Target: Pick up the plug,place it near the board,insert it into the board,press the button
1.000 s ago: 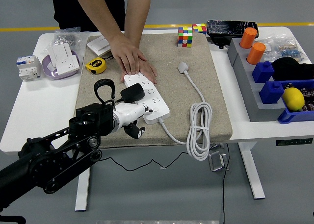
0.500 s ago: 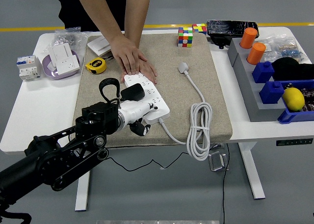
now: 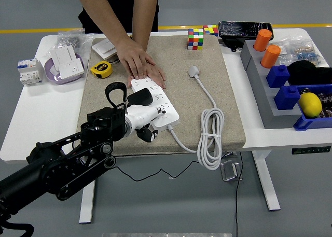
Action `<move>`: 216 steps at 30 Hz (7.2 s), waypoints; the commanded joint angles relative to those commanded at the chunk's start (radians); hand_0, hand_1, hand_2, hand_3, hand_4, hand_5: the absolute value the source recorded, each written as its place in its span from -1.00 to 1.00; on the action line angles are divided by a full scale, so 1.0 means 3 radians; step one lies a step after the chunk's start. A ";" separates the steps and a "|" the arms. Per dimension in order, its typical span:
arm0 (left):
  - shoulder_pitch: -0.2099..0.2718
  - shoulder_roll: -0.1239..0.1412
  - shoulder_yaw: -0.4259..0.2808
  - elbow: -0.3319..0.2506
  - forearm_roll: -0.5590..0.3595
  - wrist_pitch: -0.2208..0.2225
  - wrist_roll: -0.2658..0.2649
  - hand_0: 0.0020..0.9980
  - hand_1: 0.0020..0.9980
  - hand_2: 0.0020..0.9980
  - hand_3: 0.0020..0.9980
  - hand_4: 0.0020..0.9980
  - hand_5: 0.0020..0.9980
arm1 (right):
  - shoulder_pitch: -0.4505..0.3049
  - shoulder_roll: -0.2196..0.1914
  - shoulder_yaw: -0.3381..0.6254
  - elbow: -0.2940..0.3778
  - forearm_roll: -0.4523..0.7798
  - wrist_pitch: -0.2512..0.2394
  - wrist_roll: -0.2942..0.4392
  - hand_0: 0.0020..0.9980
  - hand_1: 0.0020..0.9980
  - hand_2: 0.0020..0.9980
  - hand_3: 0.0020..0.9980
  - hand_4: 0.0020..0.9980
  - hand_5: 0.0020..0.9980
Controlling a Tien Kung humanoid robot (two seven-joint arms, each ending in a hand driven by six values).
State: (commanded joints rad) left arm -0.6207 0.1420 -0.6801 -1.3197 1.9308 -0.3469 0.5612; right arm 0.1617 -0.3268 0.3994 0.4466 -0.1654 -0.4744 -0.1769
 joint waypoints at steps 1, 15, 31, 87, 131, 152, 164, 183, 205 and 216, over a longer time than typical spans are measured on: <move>-0.0002 0.0003 0.0001 0.0000 -0.0001 -0.0007 0.0000 -0.76 -0.87 -0.66 0.95 -0.07 -0.70 | 0.0001 0.0000 0.0000 0.0000 0.0000 0.0000 0.0000 1.00 0.91 0.78 0.84 1.00 1.00; -0.0023 -0.0005 0.0035 -0.0012 -0.0040 -0.0007 -0.0007 -0.76 -0.87 -0.66 0.95 -0.08 -0.70 | 0.0006 0.0001 0.0007 0.0000 -0.0001 -0.0001 0.0000 1.00 0.91 0.78 0.84 1.00 1.00; -0.0027 0.0027 0.0133 0.0030 -0.0025 -0.0061 -0.0024 -0.76 -0.87 -0.66 0.92 -0.08 -0.71 | -0.0003 -0.0003 0.0003 0.0000 0.0002 -0.0002 0.0004 1.00 0.91 0.78 0.84 1.00 1.00; 0.1636 -0.0216 -0.2553 -0.1246 -0.3034 0.1572 -0.2048 1.00 1.00 1.00 1.00 1.00 0.71 | -0.0057 0.0060 0.0115 -0.0008 -0.0028 0.0004 0.0001 1.00 0.91 0.77 0.84 1.00 1.00; 0.0674 0.0578 -0.0670 -0.0666 0.0437 0.0781 -0.1266 -0.71 -1.00 -0.70 0.78 0.04 -1.00 | -0.0025 0.0042 0.0057 -0.0014 0.0007 -0.0002 -0.0002 1.00 0.91 0.77 0.84 1.00 1.00; 0.0245 0.0354 -0.0083 0.0048 0.0654 0.0406 -0.0983 -0.70 -1.00 -0.69 0.82 -0.03 -0.81 | -0.0010 0.0029 0.0016 -0.0008 0.0012 -0.0004 -0.0001 1.00 0.91 0.77 0.84 1.00 1.00; 0.0221 0.0294 -0.0003 0.0061 0.0436 0.0473 -0.0966 -0.70 -0.99 -0.69 0.91 -0.03 -0.78 | -0.0020 0.0026 0.0008 -0.0006 0.0011 -0.0005 -0.0002 1.00 0.91 0.77 0.84 1.00 1.00; 0.0158 0.0209 0.0013 0.0229 0.0182 0.0494 -0.0964 -0.70 -0.99 -0.69 0.89 -0.07 -0.73 | -0.0007 0.0020 0.0014 -0.0006 0.0011 -0.0006 -0.0002 1.00 0.91 0.77 0.84 1.00 1.00; 0.0122 0.0178 0.0053 0.0333 0.0199 0.0470 -0.0965 -0.70 -0.99 -0.69 0.86 -0.10 -0.73 | -0.0004 0.0021 0.0029 -0.0006 0.0008 -0.0005 -0.0002 1.00 0.91 0.77 0.84 1.00 1.00; 0.0102 0.0187 0.0110 0.0326 0.0222 0.0371 -0.0956 -0.70 -0.99 -0.69 0.84 -0.10 -0.73 | -0.0002 0.0018 0.0020 -0.0007 0.0015 -0.0003 -0.0001 1.00 0.91 0.77 0.84 1.00 1.00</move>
State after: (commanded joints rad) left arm -0.5900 0.1980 -0.6471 -1.2218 1.9975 -0.2356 0.2745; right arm 0.1611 -0.3215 0.4054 0.4447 -0.1609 -0.4753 -0.1773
